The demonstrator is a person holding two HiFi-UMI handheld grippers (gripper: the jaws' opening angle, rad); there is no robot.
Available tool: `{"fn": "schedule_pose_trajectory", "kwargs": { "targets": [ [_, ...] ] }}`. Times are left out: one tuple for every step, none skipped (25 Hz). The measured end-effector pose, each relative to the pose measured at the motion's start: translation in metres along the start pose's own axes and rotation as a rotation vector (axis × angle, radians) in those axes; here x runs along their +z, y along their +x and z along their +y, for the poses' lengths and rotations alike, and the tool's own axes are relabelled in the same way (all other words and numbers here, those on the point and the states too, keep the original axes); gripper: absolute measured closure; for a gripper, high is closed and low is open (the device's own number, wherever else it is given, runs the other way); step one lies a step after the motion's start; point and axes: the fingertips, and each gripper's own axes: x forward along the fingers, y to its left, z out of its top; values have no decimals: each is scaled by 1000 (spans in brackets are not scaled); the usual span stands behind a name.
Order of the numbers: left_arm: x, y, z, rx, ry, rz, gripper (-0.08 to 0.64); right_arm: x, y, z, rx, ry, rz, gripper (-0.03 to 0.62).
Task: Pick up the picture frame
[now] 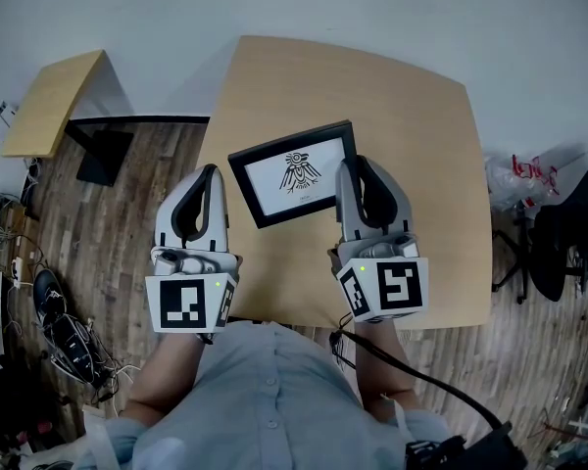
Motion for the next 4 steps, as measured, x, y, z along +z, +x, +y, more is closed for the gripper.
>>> {"fn": "schedule_pose_trajectory", "kwargs": {
  "targets": [
    [0,0,0,0,1,-1,560,0,0,0,0,0,0,526],
    [0,0,0,-1,1,-1,560,-1,0,0,-1,0,1,526],
    [-1,0,0,-1,1,-1,560,-2,0,0,-2,0,2,526],
    [-1,1,1,-1,1,0,560,-2,1,0,-3,1,3,526]
  ]
}}
